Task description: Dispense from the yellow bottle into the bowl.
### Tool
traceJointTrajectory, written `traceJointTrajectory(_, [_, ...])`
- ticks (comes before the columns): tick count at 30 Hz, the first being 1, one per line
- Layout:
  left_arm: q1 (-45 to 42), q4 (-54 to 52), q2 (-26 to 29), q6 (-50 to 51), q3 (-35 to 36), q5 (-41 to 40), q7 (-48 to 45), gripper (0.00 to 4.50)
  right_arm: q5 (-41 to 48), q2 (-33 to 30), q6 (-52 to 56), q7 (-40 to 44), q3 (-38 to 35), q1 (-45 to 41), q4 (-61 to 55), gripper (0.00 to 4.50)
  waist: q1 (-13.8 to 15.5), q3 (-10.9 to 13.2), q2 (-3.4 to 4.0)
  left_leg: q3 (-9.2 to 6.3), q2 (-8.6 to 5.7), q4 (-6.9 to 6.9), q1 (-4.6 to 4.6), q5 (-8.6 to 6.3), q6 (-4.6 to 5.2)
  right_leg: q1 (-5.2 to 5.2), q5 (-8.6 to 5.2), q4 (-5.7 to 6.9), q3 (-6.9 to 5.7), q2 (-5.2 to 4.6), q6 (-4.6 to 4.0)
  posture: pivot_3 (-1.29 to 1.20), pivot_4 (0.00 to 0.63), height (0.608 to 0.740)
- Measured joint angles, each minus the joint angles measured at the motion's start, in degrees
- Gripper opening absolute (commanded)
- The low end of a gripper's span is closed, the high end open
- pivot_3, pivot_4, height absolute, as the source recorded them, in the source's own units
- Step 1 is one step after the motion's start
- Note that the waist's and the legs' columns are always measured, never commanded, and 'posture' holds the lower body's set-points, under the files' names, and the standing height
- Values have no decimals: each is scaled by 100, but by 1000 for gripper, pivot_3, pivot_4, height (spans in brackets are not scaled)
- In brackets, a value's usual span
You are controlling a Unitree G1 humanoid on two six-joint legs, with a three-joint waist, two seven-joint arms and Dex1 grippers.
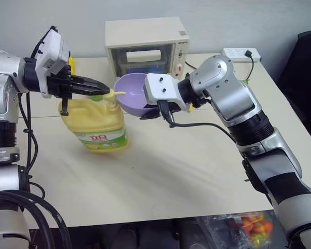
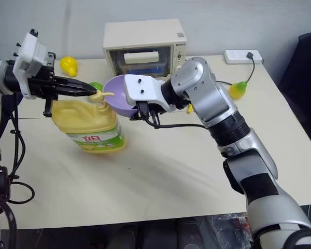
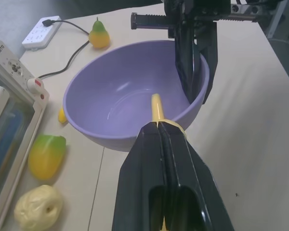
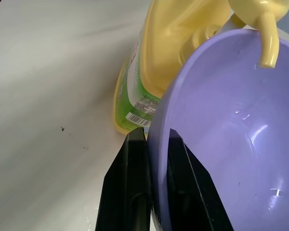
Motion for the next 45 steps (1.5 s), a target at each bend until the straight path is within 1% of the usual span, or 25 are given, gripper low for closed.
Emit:
traceJointTrajectory(8, [40,52,-11,-388,-45,136,10,29,-2,-6,36,42,4,1,0,0,8,0,0,1,-1,35,2,-1,1,1,6,33,6,1,-9,0,150,740])
traceJointTrajectory(21, [124,-29,7,-509,-44,150,7,29,-9,-3,33,71,14,1,0,0,8,-1,1,3,0,35,8,-1,1,3,6,36,9,1,-10,0,150,740])
traceJointTrajectory(27, [152,-69,18,-589,-60,298,-18,29,-56,16,10,72,30,1,18,0,8,-4,4,5,0,35,14,-1,1,7,6,38,9,2,-10,0,150,740])
traceJointTrajectory(33, [149,154,39,-878,-100,475,-22,29,-62,69,-8,51,35,1,91,0,8,-22,30,9,0,33,44,-3,6,37,5,40,12,3,-12,0,150,740])
traceJointTrajectory(38, [107,342,-4,-968,-111,536,-21,29,-107,102,-22,51,50,1,134,0,13,-22,31,18,1,29,82,-17,32,62,1,54,20,6,-18,0,150,740])
traceJointTrajectory(45, [90,376,-32,-978,-131,546,-21,29,-127,102,-24,64,52,5,142,0,20,-27,36,18,2,29,86,-17,32,63,0,57,22,7,-20,0,150,740])
